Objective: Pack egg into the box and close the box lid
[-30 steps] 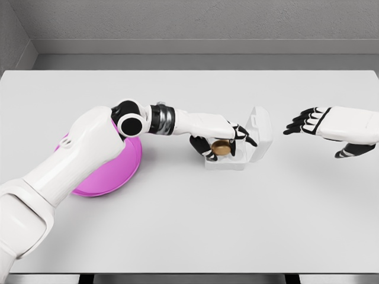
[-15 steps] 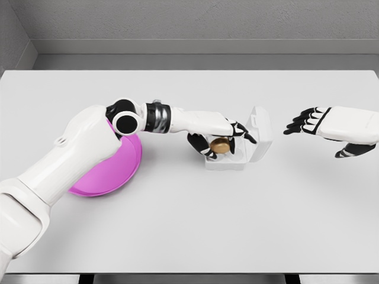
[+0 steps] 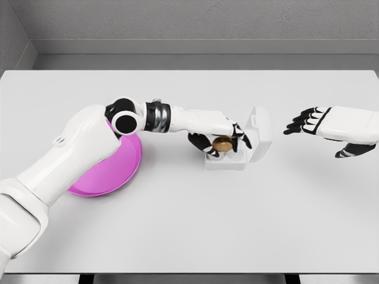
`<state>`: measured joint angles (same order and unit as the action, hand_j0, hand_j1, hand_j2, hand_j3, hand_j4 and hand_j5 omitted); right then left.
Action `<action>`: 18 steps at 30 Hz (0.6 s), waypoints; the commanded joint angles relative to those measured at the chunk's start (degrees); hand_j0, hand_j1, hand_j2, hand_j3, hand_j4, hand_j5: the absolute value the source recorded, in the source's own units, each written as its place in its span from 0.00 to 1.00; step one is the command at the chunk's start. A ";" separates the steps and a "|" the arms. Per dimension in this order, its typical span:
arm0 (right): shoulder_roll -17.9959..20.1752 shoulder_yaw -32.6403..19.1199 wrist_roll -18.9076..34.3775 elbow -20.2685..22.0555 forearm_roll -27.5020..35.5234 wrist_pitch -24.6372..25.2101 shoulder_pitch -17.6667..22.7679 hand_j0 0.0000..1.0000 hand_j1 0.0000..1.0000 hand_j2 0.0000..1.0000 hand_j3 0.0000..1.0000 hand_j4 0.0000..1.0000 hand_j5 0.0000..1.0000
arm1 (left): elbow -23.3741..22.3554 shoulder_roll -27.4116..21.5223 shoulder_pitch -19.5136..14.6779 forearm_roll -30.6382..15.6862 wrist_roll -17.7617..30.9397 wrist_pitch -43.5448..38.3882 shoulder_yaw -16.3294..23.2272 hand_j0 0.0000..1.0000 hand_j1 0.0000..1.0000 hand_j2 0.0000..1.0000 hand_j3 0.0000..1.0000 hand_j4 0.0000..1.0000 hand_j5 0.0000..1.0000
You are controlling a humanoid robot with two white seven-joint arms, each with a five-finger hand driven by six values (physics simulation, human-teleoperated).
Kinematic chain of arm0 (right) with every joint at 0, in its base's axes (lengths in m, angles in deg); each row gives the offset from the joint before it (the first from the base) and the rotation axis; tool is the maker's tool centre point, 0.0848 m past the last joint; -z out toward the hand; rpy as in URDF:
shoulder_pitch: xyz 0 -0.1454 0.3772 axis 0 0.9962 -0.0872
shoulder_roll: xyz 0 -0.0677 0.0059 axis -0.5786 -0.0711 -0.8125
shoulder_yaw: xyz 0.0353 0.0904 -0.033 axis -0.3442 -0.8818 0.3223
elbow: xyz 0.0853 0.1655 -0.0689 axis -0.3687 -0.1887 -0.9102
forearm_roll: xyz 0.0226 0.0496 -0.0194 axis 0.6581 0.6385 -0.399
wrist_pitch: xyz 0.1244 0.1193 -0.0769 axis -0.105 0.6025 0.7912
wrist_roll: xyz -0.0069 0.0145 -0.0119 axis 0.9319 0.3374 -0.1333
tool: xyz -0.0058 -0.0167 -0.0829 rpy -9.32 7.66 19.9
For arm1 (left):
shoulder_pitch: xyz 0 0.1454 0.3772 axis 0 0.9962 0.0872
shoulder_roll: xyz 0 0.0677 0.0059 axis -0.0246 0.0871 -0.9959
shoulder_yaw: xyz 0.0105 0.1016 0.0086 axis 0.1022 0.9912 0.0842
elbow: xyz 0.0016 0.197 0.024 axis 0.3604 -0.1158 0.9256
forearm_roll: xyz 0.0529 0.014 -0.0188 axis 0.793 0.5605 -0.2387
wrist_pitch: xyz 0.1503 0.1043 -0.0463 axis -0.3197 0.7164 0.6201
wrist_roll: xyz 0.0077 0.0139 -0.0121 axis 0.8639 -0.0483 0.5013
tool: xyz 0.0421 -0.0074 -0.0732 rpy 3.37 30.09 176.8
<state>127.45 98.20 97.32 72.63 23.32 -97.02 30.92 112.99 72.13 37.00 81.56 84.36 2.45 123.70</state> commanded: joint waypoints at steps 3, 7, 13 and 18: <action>0.08 -0.01 -0.02 0.01 0.30 0.15 0.00 1.00 1.00 1.00 1.00 1.00 1.00 | 0.30 -0.84 0.18 -1.32 -0.21 -0.02 -0.08 1.00 1.00 1.00 1.00 1.00 1.00; 0.08 -0.01 -0.02 0.01 0.30 0.15 0.00 1.00 1.00 1.00 1.00 1.00 1.00 | -0.05 -1.01 0.53 -1.32 -0.21 -0.02 0.09 1.00 1.00 1.00 1.00 1.00 1.00; 0.43 -1.68 -0.02 -0.08 0.30 0.15 0.00 1.00 1.00 1.00 1.00 1.00 1.00 | -0.40 -0.92 1.58 -0.80 -0.21 -0.02 1.06 1.00 1.00 1.00 1.00 1.00 1.00; 0.87 -3.79 -0.02 -0.08 0.30 0.15 0.09 1.00 1.00 1.00 1.00 1.00 1.00 | -0.41 -0.92 1.49 -1.06 -0.21 -0.02 2.64 1.00 1.00 1.00 1.00 1.00 1.00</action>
<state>128.17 94.99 97.32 72.55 23.33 -97.02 30.92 112.71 71.20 38.40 78.17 84.38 1.14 125.47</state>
